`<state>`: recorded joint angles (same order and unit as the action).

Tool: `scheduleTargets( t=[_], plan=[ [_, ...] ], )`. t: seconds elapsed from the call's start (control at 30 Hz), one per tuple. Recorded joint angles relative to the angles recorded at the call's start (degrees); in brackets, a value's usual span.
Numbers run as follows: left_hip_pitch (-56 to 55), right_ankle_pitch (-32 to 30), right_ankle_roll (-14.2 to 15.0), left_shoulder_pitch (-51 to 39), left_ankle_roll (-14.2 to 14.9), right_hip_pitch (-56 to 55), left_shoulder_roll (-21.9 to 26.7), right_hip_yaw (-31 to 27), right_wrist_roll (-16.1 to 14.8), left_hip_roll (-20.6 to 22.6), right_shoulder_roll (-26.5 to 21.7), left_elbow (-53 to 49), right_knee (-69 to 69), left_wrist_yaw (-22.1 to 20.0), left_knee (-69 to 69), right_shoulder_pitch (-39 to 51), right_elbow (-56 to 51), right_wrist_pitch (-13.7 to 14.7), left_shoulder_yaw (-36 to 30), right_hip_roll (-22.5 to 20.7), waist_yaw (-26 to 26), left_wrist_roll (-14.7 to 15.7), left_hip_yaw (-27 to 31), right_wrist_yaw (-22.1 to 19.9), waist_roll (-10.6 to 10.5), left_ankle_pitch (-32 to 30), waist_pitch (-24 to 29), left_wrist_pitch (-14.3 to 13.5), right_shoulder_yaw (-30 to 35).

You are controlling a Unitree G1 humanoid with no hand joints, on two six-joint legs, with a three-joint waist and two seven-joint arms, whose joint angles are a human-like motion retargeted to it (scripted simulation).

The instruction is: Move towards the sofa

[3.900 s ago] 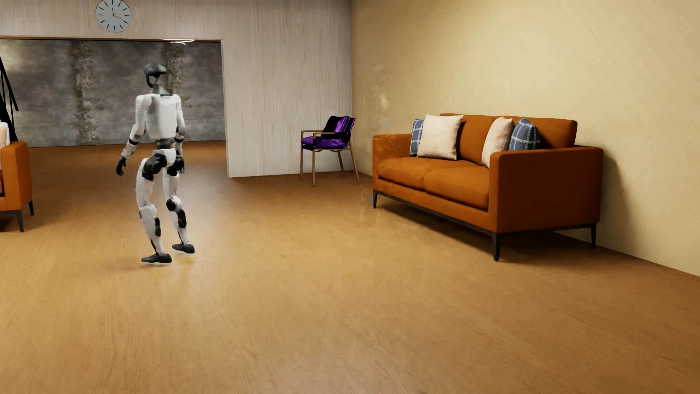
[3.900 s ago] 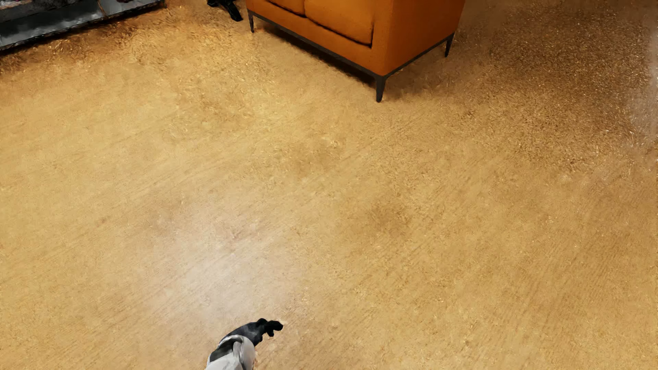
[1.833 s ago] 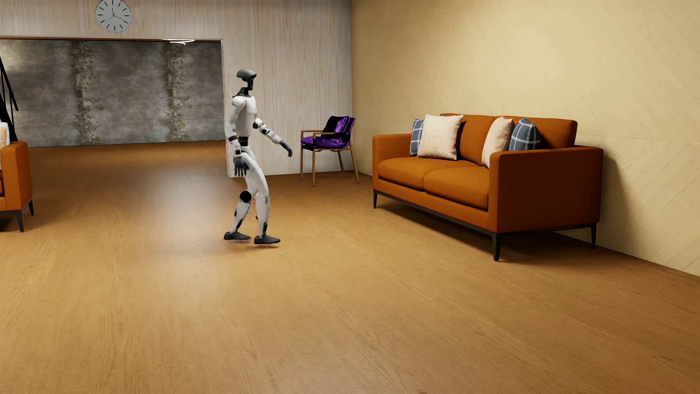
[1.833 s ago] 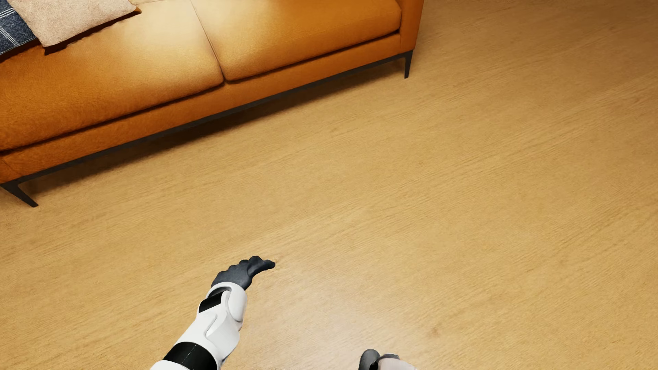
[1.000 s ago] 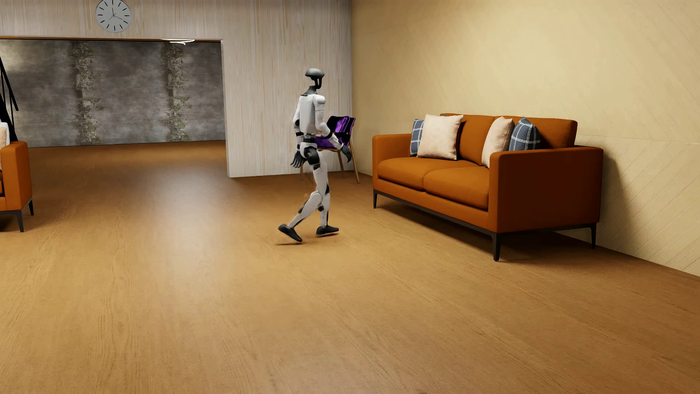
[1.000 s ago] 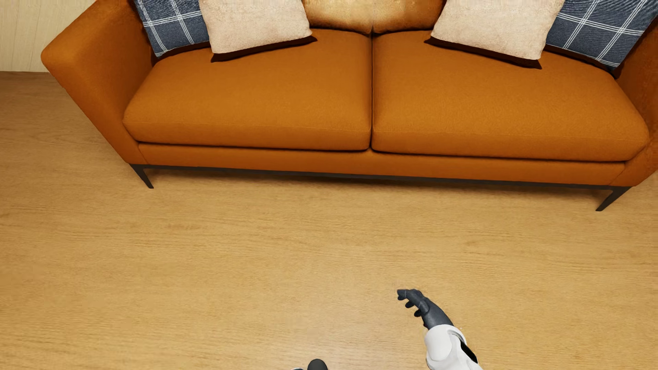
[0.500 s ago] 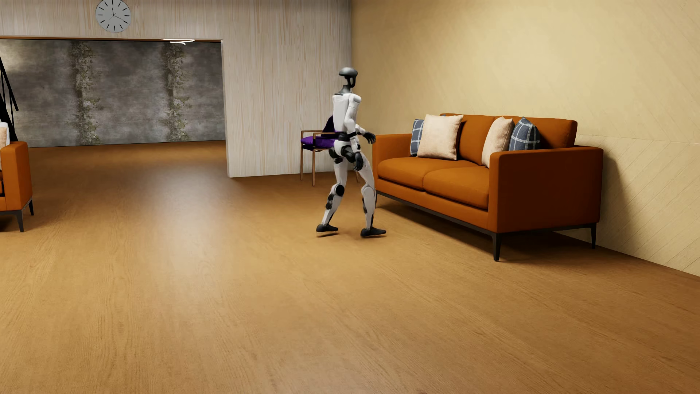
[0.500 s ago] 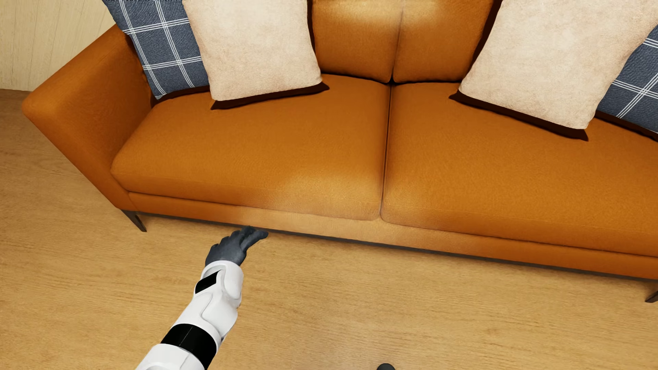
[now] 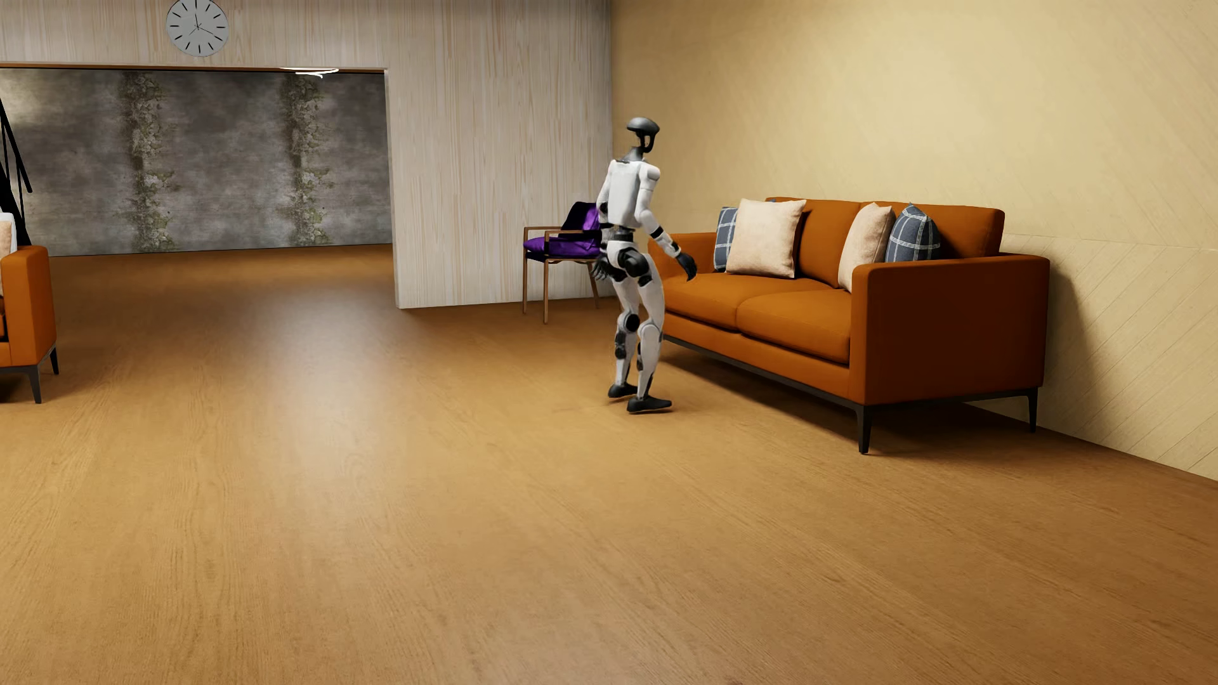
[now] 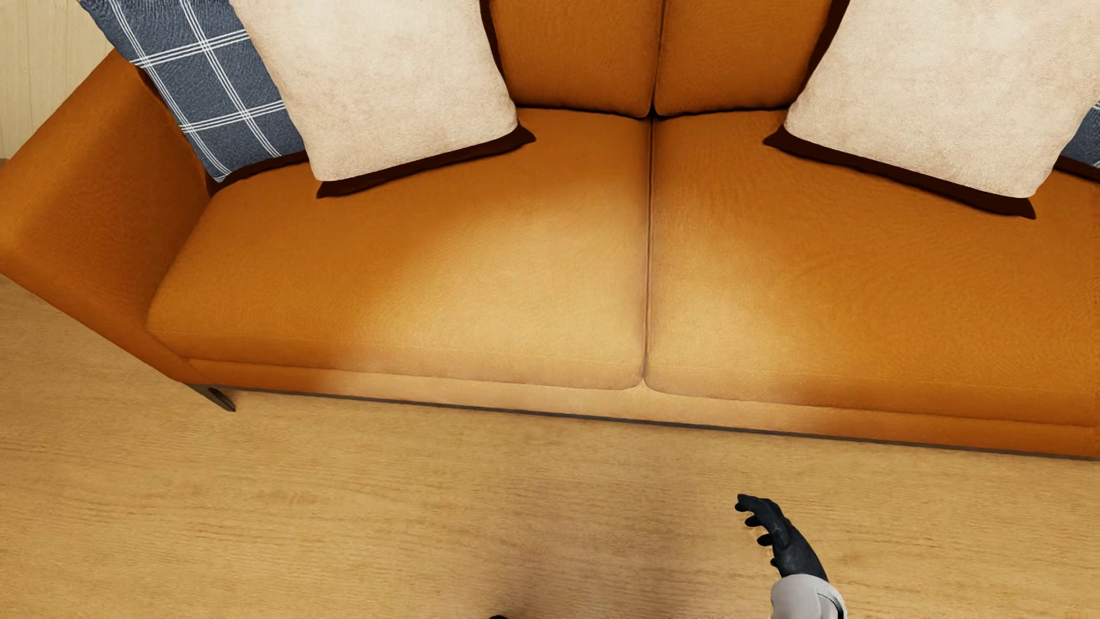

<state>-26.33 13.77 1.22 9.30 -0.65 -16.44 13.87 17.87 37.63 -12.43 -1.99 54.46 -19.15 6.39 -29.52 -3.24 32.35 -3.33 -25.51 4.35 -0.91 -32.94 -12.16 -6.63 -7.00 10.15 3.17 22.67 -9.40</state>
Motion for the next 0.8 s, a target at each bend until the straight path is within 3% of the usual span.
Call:
scheduleTargets(
  t=[0.07,0.1,0.2,0.27,0.33,0.37,0.43,0.47,0.5,0.57,0.6,0.7,0.8],
  plan=[
    [1.45,0.50,0.84,1.26,0.44,-0.56,-2.01,-1.05,-0.55,0.78,-0.21,-1.78,-1.17,-5.96,2.16,-0.67,-1.18,0.00,3.77,1.04,0.26,3.51,-1.58,-0.23,0.12,-0.41,0.04,0.34,-1.04],
    [1.81,1.17,1.36,0.39,0.53,-0.97,-2.38,-1.41,-1.01,1.33,0.17,-1.73,-2.63,-6.63,2.15,-1.64,-0.96,-0.68,2.77,1.92,0.32,3.20,-1.98,-0.62,0.48,-0.20,0.10,0.51,-2.01],
    [3.15,3.19,2.94,-6.00,-0.36,-3.16,-2.58,-2.93,-0.03,3.84,-0.46,-2.75,-8.77,-3.55,2.49,-3.65,3.76,-4.70,-2.85,5.38,0.21,-0.26,-3.31,0.54,1.94,1.30,0.18,0.24,-1.95],
    [3.83,2.96,4.44,-10.92,-0.93,-6.73,-3.87,-4.75,2.04,5.78,-1.39,-4.05,-17.02,-5.62,2.00,-4.63,8.29,-8.93,-3.62,8.41,-0.12,-1.14,-3.81,3.92,3.22,2.38,0.39,0.11,-1.02],
    [4.37,-1.29,6.51,-15.72,-1.22,-12.25,-5.04,-8.85,2.96,6.93,-1.60,-5.31,-27.06,-8.81,1.27,-6.36,11.93,-12.33,-3.58,10.16,-0.60,-1.14,-4.30,5.52,4.46,3.53,0.65,-0.84,-1.52],
    [4.55,-3.13,7.71,-17.83,-1.22,-14.58,-5.09,-10.89,2.83,7.25,-1.52,-6.20,-31.05,-9.58,0.91,-7.31,13.40,-13.30,-4.17,10.54,-0.85,-1.58,-4.57,6.00,5.09,4.03,0.72,-1.70,-2.09],
    [4.88,1.53,9.58,-21.34,-0.98,-16.30,-4.67,-15.20,2.42,7.81,-1.02,-8.49,-32.26,-10.65,0.76,-9.54,14.79,-13.38,-4.72,9.23,-1.32,-1.95,-4.65,6.61,6.35,4.52,0.54,-3.71,-2.88],
    [5.17,3.74,11.86,-22.63,-0.71,-15.31,-4.23,-17.73,2.61,7.85,-0.67,-9.34,-28.26,-10.97,1.07,-10.87,14.95,-13.04,-4.93,7.37,-1.48,-2.08,-4.48,7.05,6.92,4.58,0.26,-4.39,-2.84],
    [5.74,3.85,10.87,-23.55,-0.42,-13.33,-3.62,-19.78,2.61,7.62,-0.05,-10.05,-21.85,-11.41,2.04,-11.98,14.78,-12.56,-4.92,5.35,-1.60,-2.14,-4.29,7.37,7.35,4.36,-0.12,-4.85,-2.88],
    [6.98,6.47,6.23,-24.07,0.21,-8.54,-2.73,-16.57,2.49,7.29,0.53,-11.11,-13.67,-11.62,3.66,-13.48,14.39,-11.78,-4.55,5.16,-1.45,-1.59,-4.46,8.51,8.27,3.95,-1.00,-5.60,-2.80],
    [7.71,5.98,5.24,-23.81,0.52,-6.73,-2.32,-15.78,2.81,6.82,0.61,-11.12,-10.62,-11.80,4.51,-13.48,14.40,-11.74,-4.00,4.61,-1.37,-1.40,-4.58,8.80,8.62,3.62,-1.38,-5.26,-2.50],
    [9.11,3.65,4.69,-20.16,1.58,-3.91,-2.78,-16.06,4.71,3.83,-0.70,-9.94,-6.11,-13.53,4.36,-10.85,13.97,-12.16,-0.02,1.60,-1.16,0.89,-5.72,9.78,8.64,3.95,-1.99,-2.90,-1.18],
    [10.60,2.86,4.03,-17.03,2.67,-0.85,-3.91,-15.77,3.44,1.25,-1.44,-4.98,-2.64,-11.23,4.33,-9.18,8.30,-9.66,-1.76,-0.95,-0.90,1.61,-5.92,5.68,8.21,4.23,-2.44,-1.74,-3.12]
  ],
)
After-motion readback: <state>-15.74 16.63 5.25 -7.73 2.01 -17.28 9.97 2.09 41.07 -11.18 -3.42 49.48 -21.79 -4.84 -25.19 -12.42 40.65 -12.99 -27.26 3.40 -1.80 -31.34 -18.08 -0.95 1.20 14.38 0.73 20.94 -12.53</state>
